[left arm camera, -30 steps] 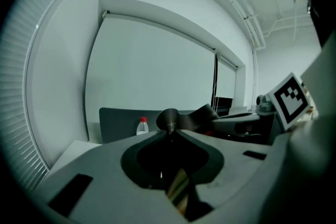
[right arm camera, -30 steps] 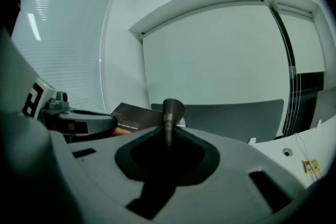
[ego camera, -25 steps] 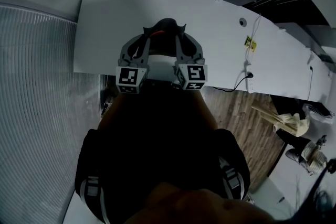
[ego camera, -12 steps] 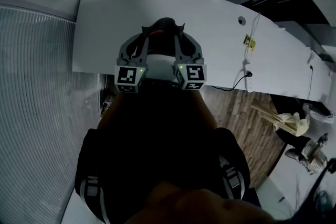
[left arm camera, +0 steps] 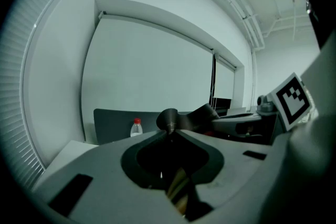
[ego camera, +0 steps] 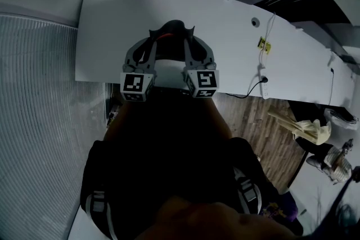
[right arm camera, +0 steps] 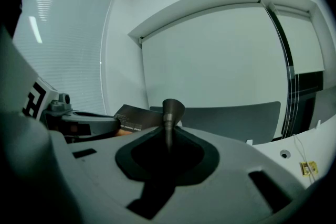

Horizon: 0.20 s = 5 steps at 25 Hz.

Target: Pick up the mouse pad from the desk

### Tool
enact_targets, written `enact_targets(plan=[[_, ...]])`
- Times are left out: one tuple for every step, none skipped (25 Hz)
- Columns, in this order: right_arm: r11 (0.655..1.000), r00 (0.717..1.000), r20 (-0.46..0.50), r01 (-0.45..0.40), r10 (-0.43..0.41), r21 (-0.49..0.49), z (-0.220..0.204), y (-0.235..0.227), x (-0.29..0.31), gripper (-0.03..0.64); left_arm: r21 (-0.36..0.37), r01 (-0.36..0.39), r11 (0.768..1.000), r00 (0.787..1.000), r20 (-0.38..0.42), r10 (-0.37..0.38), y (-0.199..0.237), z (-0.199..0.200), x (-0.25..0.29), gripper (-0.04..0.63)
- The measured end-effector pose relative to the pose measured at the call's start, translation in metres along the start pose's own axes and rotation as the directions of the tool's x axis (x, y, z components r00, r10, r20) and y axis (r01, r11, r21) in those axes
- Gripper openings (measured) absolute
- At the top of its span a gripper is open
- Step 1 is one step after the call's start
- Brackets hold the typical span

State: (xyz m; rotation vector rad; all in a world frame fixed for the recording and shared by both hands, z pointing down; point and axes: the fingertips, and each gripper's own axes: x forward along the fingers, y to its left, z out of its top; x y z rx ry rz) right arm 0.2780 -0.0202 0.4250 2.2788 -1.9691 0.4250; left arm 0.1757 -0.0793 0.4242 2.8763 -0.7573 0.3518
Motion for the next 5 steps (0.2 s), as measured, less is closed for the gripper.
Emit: enact_targets(plan=[[1.0, 1.0, 0.0, -0.001, 0.001, 0.0, -0.0001, 0.0002, 0.0, 0.044, 0.009, -0.006, 1.0, 1.0, -0.002, 0.006, 0.0016, -0.0023, -0.0002, 0.04], [1.0, 1.0, 0.0, -0.002, 0.002, 0.0, -0.0002, 0.0004, 0.0001, 0.044, 0.012, -0.009, 1.0, 1.0, -0.005, 0.009, 0.0024, -0.0036, -0.0005, 0.04], [1.0, 1.0, -0.001, -0.002, 0.002, 0.0, -0.0006, 0.0005, 0.0002, 0.044, 0.011, -0.01, 1.0, 1.0, -0.006, 0.01, 0.0025, -0.0038, -0.0006, 0.04], [1.0, 1.0, -0.002, -0.003, 0.003, 0.001, -0.0014, 0.0004, 0.0004, 0.044, 0.008, -0.009, 1.0, 1.0, -0.008, 0.009, 0.0021, -0.0033, -0.0006, 0.04], [1.0, 1.0, -0.004, -0.003, 0.003, 0.002, -0.0024, 0.0003, 0.0007, 0.044, 0.004, -0.008, 1.0, 1.0, -0.009, 0.008, 0.0014, -0.0025, -0.0005, 0.04]])
